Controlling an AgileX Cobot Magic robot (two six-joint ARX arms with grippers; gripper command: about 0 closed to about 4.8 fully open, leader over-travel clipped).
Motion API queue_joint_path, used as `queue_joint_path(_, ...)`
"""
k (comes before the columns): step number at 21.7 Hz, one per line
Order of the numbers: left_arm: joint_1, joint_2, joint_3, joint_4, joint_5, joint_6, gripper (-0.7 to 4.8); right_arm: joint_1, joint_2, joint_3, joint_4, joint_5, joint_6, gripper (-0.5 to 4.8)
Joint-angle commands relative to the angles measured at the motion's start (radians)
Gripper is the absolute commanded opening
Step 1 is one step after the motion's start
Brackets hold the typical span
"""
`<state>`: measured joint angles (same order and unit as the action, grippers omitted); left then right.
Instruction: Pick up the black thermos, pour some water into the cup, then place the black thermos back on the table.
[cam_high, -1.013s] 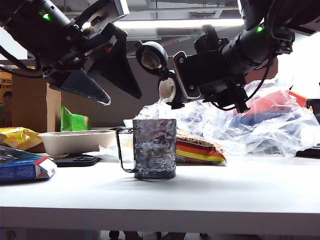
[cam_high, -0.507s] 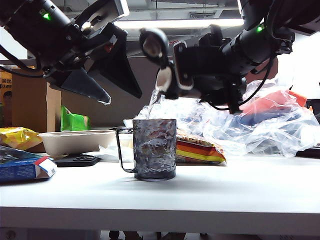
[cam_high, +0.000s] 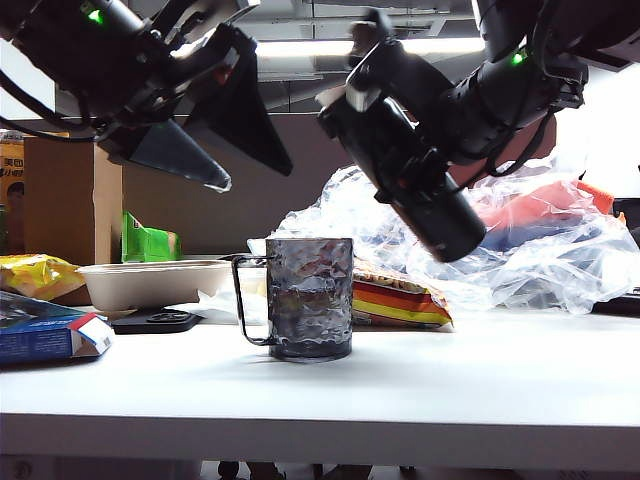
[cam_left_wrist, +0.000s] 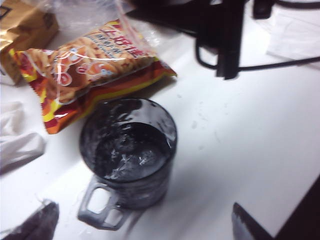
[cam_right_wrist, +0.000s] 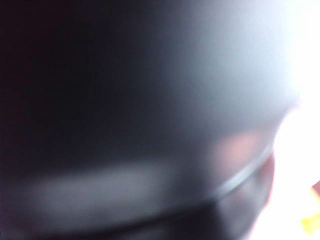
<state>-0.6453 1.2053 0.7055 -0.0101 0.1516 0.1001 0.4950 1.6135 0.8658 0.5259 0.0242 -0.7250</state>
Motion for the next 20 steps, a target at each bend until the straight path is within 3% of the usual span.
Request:
queue_joint_path(1,-0.002,-0.002,0.005,0.018,0.010,-0.002,4.79,0.002,-0.010,0.010,0.079,-0.031,0.144,1.48)
queue_joint_path(3,-0.002,-0.006,0.005,0.019,0.010,-0.002,4.79,0.002,-0.014,0.010,0.090,-0.029,0.346,1.48)
queue_joint_path(4,-0.002,-0.015,0.005,0.032,0.010,-0.002,4.79,-0.010,-0.032,0.002,0.080,-0.025,0.507,1.48)
queue_joint_path(5,-0.002,-0.025,0.005,0.051,0.010,-0.002,4.79,-0.015,-0.066,-0.024,0.096,-0.023,0.571,1.48)
queue_joint_path(11,-0.002,-0.070,0.005,0.084,0.052,0.001,4.79,-0.015,-0.305,-0.291,0.157,0.085,0.694,1.48)
queue_joint_path(14,-0.002,-0.070,0.005,0.087,0.052,0.001,4.79,-0.015,-0.290,-0.418,0.336,0.139,0.763,1.48)
queue_joint_path(20,-0.002,-0.068,0.005,0.087,0.054,0.001,4.79,-0.014,-0.241,-0.454,0.441,0.157,0.762,1.48)
